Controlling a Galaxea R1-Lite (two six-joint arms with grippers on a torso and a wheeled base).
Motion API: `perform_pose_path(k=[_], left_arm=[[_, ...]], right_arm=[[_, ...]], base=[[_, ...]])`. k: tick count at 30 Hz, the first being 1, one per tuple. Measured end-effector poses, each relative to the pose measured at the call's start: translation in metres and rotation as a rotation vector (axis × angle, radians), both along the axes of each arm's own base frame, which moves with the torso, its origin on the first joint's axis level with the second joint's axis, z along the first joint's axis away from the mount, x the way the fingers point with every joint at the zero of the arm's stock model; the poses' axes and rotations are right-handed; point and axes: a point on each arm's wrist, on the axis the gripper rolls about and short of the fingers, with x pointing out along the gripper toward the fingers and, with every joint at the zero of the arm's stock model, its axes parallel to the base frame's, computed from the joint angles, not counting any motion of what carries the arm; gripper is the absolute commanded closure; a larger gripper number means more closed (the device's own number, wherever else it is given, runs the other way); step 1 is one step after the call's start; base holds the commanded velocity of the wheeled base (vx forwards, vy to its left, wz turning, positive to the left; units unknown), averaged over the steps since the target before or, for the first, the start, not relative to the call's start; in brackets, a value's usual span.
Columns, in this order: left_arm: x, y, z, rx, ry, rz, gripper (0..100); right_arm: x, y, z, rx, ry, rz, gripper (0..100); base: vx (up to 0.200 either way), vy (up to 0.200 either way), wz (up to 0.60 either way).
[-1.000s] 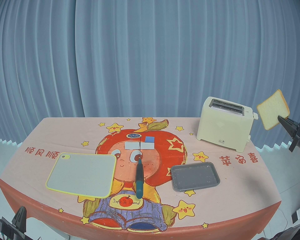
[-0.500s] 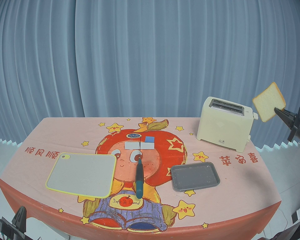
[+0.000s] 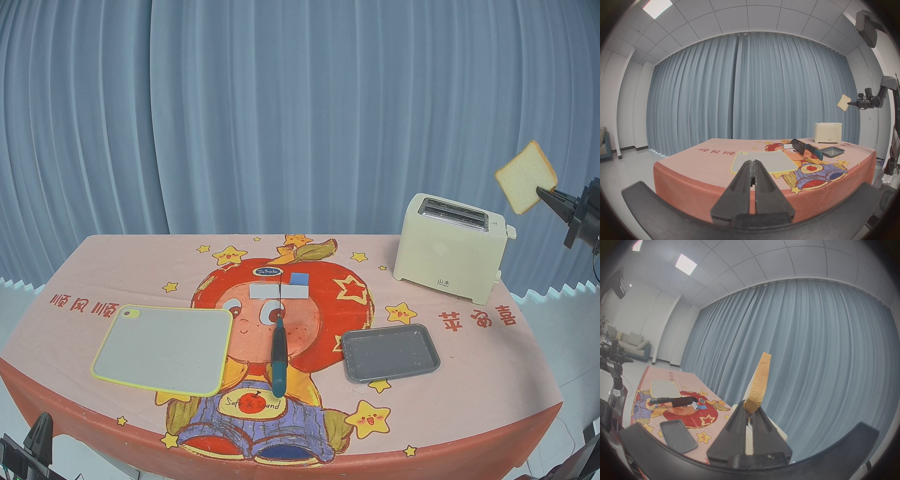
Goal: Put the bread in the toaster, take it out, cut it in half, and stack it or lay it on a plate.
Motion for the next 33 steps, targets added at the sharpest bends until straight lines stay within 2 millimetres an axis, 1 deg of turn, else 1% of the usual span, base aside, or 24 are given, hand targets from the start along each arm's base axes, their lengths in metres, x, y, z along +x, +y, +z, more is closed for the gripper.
perform_pose_path(k=[6, 13, 20, 26, 33], left_arm=[[0.0, 0.0, 0.0, 0.0, 0.0, 0.0, 100], [0.0, 0.0, 0.0, 0.0, 0.0, 0.0, 100], [0.0, 0.0, 0.0, 0.0, 0.0, 0.0, 100], [0.0, 0.0, 0.0, 0.0, 0.0, 0.0, 100], [0.0, 0.0, 0.0, 0.0, 0.0, 0.0, 100]], right_arm=[[0.023, -0.003, 0.004, -0.002, -0.011, 0.013, 100], [0.044, -0.002, 0.01, 0.0, -0.005, 0.035, 100], [0.062, 0.003, 0.019, 0.0, -0.002, 0.062, 100], [0.078, 0.001, 0.026, -0.008, -0.033, 0.069, 100], [0.097, -0.001, 0.028, -0.015, -0.056, 0.072, 100]], base=[[0.0, 0.0, 0.0], [0.0, 0.0, 0.0], [0.0, 0.0, 0.0], [0.0, 0.0, 0.0], [0.0, 0.0, 0.0]])
